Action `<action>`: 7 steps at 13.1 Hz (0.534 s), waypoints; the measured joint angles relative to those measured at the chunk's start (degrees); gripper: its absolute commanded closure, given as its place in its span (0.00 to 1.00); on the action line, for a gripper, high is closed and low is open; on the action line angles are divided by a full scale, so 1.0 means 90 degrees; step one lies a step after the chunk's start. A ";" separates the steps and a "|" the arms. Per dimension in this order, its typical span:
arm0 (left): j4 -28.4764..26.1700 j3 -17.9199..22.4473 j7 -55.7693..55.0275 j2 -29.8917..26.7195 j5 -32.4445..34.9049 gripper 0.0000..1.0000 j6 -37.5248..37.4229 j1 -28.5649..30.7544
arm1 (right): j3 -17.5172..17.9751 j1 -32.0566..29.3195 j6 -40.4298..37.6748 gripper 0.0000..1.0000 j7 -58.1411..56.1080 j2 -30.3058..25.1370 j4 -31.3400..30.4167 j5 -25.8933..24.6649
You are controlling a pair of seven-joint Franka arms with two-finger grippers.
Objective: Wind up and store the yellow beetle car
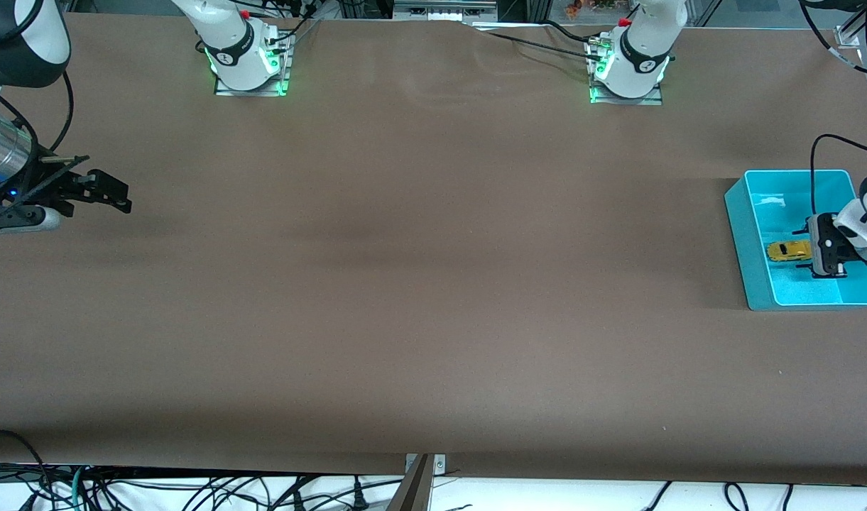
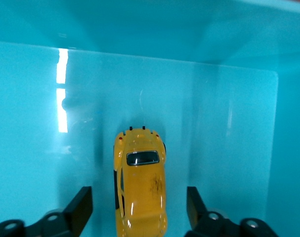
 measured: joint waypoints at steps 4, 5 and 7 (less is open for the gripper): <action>0.0126 -0.0012 -0.0642 -0.0756 -0.0026 0.00 -0.0905 -0.0175 | 0.0016 0.0002 -0.0363 0.00 -0.0001 -0.0035 0.0334 0.0001; 0.0131 -0.0015 -0.1040 -0.0953 -0.0038 0.00 -0.1163 -0.0302 | 0.0019 0.0003 -0.0410 0.00 -0.0001 -0.0036 0.0420 0.0002; 0.0141 -0.0023 -0.2056 -0.1339 -0.0270 0.00 -0.1773 -0.0585 | 0.0019 0.0003 -0.0445 0.00 -0.0001 -0.0036 0.0498 0.0005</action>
